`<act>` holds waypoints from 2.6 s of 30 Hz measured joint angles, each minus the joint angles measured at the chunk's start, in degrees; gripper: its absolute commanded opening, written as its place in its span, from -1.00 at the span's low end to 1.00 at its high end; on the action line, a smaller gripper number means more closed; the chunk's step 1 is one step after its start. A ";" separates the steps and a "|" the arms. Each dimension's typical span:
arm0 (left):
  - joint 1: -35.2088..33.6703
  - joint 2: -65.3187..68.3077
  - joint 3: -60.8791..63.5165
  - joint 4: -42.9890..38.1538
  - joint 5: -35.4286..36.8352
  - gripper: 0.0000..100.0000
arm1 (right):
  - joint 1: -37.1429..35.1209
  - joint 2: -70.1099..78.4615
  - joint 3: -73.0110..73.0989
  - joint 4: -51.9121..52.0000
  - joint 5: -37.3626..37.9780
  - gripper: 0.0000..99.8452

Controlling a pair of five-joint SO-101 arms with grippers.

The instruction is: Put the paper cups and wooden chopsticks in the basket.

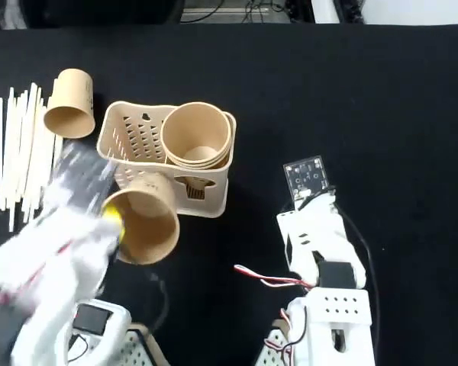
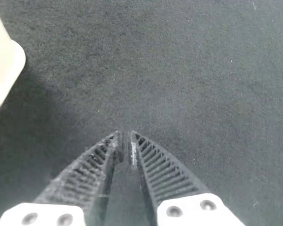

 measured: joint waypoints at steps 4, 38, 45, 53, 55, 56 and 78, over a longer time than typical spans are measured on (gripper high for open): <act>-0.09 -6.77 -2.55 -6.59 -0.35 -0.94 | 0.00 0.00 0.00 0.00 0.00 -0.92; 5.71 44.31 -35.43 -3.25 15.91 -0.94 | 0.00 0.00 0.00 0.00 0.00 -0.92; 5.63 47.47 -34.90 -3.25 16.18 -0.70 | 0.00 0.00 0.44 -1.23 0.00 -0.92; 5.63 51.25 -34.90 -3.25 25.76 -0.45 | 0.00 0.00 0.44 -1.23 0.00 -0.92; 5.63 51.25 -35.78 -3.25 28.66 -0.45 | 0.00 0.00 0.44 -1.23 0.00 -0.92; 5.63 51.25 -36.75 -3.25 29.54 -0.45 | 0.00 0.00 0.44 -1.23 0.00 -0.92; -3.52 50.55 -40.44 -10.46 37.01 -0.46 | 0.00 0.00 0.44 -1.23 0.00 -0.92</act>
